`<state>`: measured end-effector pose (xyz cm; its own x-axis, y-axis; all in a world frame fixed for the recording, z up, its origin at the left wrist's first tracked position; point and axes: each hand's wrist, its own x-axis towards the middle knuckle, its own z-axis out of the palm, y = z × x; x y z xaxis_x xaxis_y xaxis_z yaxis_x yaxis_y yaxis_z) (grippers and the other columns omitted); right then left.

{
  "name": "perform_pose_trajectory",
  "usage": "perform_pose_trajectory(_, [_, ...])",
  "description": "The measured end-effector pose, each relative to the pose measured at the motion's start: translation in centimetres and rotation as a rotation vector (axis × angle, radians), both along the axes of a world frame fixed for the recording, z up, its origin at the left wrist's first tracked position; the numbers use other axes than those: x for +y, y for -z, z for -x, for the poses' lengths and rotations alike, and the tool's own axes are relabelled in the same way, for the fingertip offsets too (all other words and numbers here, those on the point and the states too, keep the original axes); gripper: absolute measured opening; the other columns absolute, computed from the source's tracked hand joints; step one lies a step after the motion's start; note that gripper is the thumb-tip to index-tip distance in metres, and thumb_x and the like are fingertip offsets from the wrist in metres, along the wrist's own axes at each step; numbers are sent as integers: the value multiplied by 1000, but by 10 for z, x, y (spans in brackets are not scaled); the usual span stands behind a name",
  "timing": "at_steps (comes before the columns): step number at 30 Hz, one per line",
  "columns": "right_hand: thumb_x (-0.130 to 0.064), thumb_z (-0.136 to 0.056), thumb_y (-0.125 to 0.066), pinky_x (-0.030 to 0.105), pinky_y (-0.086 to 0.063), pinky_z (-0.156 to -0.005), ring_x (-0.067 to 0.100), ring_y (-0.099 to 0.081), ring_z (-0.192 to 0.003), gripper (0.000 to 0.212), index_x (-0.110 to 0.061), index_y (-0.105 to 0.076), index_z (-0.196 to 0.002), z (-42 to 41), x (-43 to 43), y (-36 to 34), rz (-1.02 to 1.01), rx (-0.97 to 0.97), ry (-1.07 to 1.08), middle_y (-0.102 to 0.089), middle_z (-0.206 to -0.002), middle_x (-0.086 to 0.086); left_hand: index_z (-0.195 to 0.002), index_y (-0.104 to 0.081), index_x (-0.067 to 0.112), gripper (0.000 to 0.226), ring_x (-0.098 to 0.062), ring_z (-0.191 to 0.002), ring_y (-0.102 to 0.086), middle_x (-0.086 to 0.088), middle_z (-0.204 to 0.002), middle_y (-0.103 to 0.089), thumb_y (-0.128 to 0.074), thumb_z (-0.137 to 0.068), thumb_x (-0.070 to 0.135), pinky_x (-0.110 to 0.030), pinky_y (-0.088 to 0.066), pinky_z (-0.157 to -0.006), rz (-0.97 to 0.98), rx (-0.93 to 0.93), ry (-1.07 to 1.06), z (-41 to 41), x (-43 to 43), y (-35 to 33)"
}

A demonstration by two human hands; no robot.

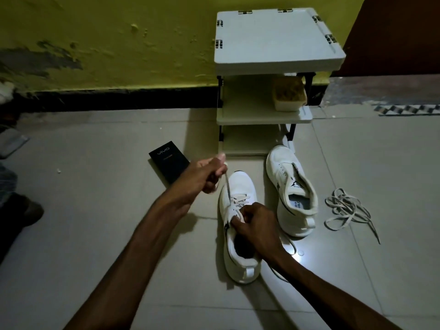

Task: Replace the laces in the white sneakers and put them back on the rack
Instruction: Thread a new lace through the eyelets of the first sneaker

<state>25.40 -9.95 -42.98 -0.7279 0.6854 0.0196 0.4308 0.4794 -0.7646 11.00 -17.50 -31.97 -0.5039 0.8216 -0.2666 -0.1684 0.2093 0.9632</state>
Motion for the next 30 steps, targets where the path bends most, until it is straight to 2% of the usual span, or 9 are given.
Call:
perform_pose_trajectory(5, [-35,-75,-69,21,-26,-48,16,-36,-48,46,-17,-35,-49,2,1,2,-15,-7,-18,-36,-49,4,-70,-56,20,41,-7,-45,-34,11,-50,-37,-42,-102,41,-24,-28,-49,126,253,-51,-11,-2,6])
perform_pose_trajectory(7, [-37,-82,-70,22,-31,-50,16,-48,-52,45,-16,-45,-50,0,3,2,20,-3,-29,-47,-51,5,-87,-63,20,36,-13,-72,-61,10,-72,-62,-38,-104,39,-29,-45,-67,377,618,-52,-7,-3,11])
perform_pose_trajectory(10, [-42,-92,-62,25,-47,-60,8,-62,-60,38,-17,-66,-64,-6,11,-3,100,57,-82,-64,-60,-1,-106,-58,13,30,-30,-97,-61,-9,-102,-65,-35,-104,32,-37,-49,-84,655,856,61,-3,-9,19])
perform_pose_trajectory(14, [-25,-91,-66,21,-48,-67,1,-65,-75,11,-24,-72,-81,-16,23,-2,113,109,-64,-71,-76,-11,-85,-71,20,32,-9,-74,-59,12,-77,-65,-44,-102,24,-16,-41,-65,492,647,-14,-7,-16,29])
perform_pose_trajectory(17, [-18,-86,-70,17,-47,-66,-2,-64,-75,12,-29,-71,-81,-14,26,-9,69,96,-28,-68,-75,-17,-90,-75,16,31,-8,-76,-57,2,-89,-67,-47,-102,22,-11,-41,-61,337,258,-147,-8,-15,32])
perform_pose_trajectory(20, [-11,-83,-71,15,-50,-66,-1,-64,-75,13,-24,-74,-82,-4,24,-23,104,157,-39,-70,-80,-14,-95,-75,12,30,-13,-92,-65,-2,-101,-73,-47,-102,21,-20,-52,-77,203,-105,-201,-13,-15,26])
perform_pose_trajectory(24, [-8,-87,-67,9,-45,-56,-2,-63,-64,15,-20,-75,-87,4,25,-33,243,135,-39,-71,-81,-9,-86,-74,21,27,-12,-72,-60,0,-69,-65,-51,-101,20,-23,-48,-73,217,15,-282,-13,-13,22])
perform_pose_trajectory(26, [-10,-88,-66,9,-43,-55,-3,-63,-63,14,-21,-75,-89,5,26,-35,288,104,-31,-71,-81,-8,-84,-74,23,28,-23,-69,-50,-12,-68,-57,-52,-101,19,-27,-43,-72,237,123,-294,-11,-13,21])
perform_pose_trajectory(30, [-11,-87,-69,17,-50,-60,2,-67,-67,15,-24,-75,-93,5,28,-36,373,41,-86,-71,-82,-6,-96,-72,8,22,-14,-77,-60,0,-78,-63,-51,-100,13,-19,-54,-64,175,16,-300,-10,-15,16])
